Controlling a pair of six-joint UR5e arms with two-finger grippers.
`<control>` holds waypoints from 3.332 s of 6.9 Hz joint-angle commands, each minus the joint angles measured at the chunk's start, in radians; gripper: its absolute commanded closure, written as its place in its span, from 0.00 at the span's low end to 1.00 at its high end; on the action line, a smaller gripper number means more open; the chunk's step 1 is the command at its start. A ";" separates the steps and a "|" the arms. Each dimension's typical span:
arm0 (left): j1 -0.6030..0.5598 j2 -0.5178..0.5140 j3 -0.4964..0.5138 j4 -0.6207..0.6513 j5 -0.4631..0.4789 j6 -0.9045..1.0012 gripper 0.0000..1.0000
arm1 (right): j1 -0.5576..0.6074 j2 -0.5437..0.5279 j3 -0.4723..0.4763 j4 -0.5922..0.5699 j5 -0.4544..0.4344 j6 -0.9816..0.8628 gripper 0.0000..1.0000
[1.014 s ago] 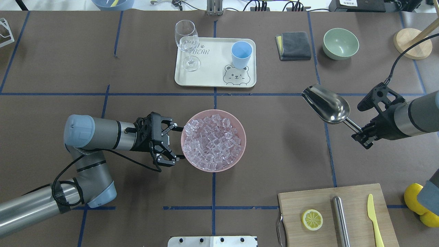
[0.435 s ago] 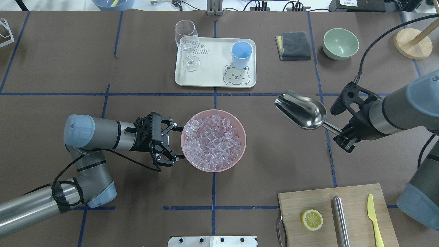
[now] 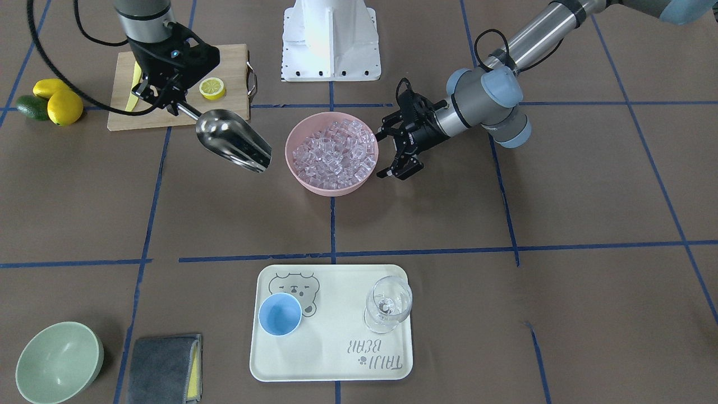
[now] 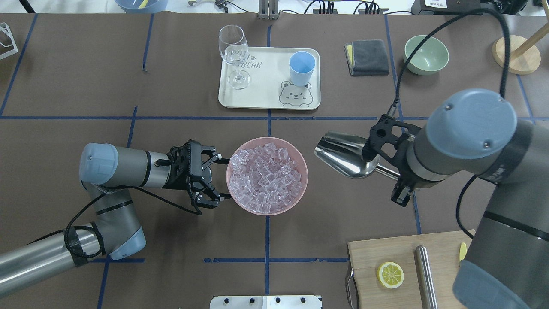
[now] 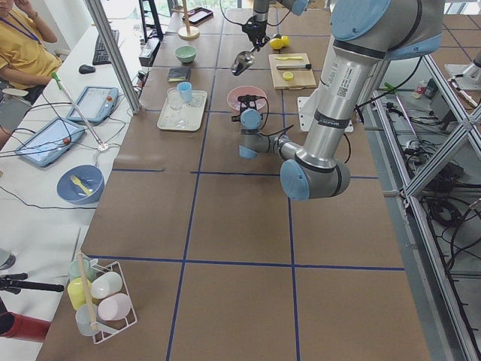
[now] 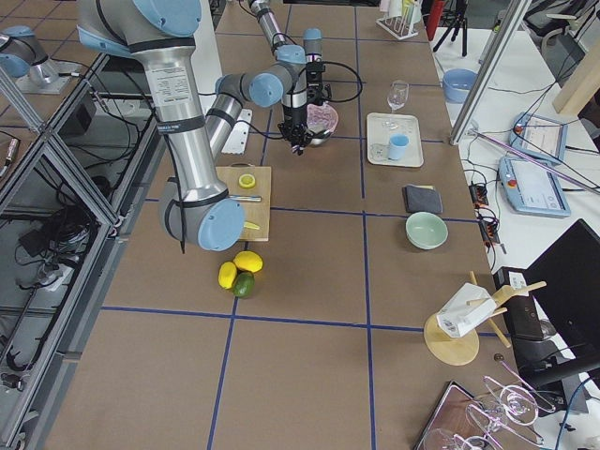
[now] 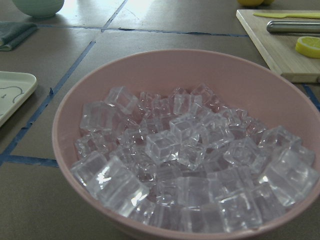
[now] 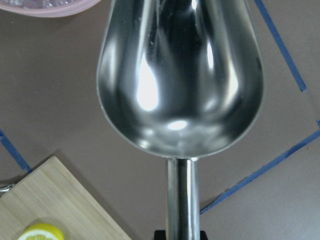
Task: Put ice in cup with scoop
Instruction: 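Lift the scoop with the right gripper and carry it over the bowl, then dig the scoop into the ice cubes with the right gripper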
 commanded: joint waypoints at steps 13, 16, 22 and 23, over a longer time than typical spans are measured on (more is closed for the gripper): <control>0.001 -0.002 0.001 -0.004 0.000 -0.001 0.01 | -0.211 0.565 -0.456 -0.608 -0.085 0.002 1.00; 0.002 -0.002 0.001 -0.004 0.002 -0.001 0.01 | -0.211 0.588 -0.557 -0.543 -0.094 0.002 1.00; 0.003 -0.002 0.003 -0.004 0.002 -0.001 0.01 | -0.176 0.593 -0.568 -0.574 -0.114 -0.006 1.00; 0.003 -0.002 0.003 -0.004 0.002 -0.001 0.01 | -0.178 0.597 -0.583 -0.567 -0.116 -0.006 1.00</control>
